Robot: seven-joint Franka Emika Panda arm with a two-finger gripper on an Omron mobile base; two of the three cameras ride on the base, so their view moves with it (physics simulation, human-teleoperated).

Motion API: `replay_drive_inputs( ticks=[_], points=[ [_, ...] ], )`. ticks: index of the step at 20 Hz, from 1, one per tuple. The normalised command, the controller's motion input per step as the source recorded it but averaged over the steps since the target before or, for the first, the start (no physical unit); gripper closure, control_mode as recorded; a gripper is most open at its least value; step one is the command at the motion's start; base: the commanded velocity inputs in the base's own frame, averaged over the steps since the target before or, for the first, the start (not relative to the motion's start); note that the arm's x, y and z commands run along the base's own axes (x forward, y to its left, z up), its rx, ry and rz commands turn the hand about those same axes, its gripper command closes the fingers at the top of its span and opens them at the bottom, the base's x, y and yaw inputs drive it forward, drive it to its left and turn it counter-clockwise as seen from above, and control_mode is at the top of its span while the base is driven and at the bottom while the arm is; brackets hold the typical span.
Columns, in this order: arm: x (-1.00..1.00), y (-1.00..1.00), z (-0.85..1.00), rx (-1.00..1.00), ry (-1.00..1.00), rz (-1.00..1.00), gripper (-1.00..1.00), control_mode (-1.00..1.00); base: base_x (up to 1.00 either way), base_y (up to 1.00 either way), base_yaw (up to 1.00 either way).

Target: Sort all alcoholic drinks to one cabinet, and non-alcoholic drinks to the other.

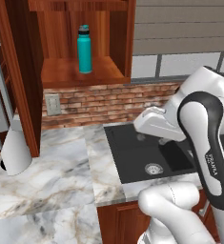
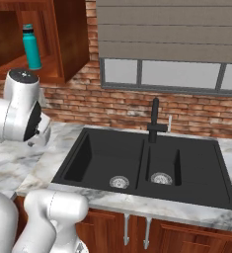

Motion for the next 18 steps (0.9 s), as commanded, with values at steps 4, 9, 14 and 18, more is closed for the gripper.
replay_drive_inputs(
  ticks=[4,9,14,18],
  points=[
    [0.00,-0.13,-0.16,0.01,0.11,0.00,-1.00,-1.00,0.00,0.00,0.00],
    [-0.02,-0.03,0.00,0.00,0.02,0.00,-1.00,1.00,-0.55,-0.47,-0.04],
    [0.00,0.00,0.00,0.00,0.00,0.00,-1.00,1.00,-0.67,-0.82,-0.02],
    [0.00,0.00,0.00,0.00,0.00,0.00,-1.00,1.00,-0.46,-1.00,0.00]
  ],
)
